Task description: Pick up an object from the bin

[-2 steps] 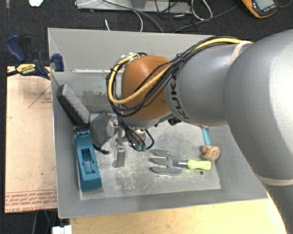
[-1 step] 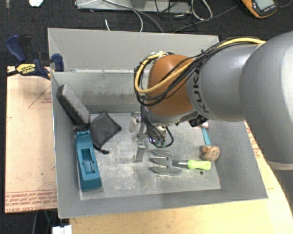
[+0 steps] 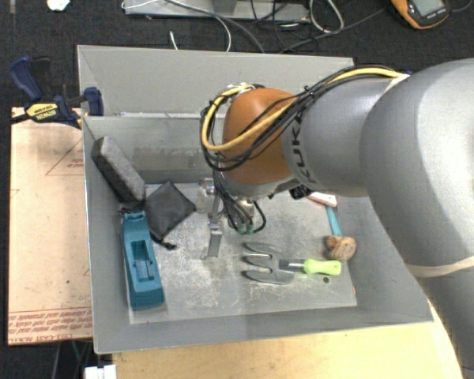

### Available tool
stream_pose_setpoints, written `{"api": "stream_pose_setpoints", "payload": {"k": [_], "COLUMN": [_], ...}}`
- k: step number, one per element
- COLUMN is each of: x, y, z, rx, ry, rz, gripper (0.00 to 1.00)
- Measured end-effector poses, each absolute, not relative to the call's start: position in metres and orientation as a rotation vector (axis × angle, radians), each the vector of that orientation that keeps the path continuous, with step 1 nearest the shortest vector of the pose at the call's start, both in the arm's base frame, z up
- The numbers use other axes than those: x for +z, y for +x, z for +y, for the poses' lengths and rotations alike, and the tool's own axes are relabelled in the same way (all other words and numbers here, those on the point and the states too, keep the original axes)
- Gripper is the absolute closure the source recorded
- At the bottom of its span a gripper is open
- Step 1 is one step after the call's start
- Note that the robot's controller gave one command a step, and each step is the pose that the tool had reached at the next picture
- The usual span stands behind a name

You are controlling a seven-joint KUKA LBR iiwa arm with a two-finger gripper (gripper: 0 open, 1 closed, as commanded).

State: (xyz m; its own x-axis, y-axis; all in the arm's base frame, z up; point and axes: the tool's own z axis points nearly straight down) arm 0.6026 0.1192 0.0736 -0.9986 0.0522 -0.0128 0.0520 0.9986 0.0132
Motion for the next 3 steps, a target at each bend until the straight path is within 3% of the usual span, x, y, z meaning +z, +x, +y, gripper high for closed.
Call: {"api": "stream_pose_setpoints", "payload": {"k": [1, 2, 3], "x": [0.076, 0.076, 0.078], "y": [0.585, 0.581, 0.550], "z": [0.063, 0.002, -0.011], "rx": [0.019, 0.017, 0.019], "ry": [0.236, 0.297, 0.279], "rz": [3.122, 3.117, 3.119], "gripper": [0.00, 0.00, 0.00]}}
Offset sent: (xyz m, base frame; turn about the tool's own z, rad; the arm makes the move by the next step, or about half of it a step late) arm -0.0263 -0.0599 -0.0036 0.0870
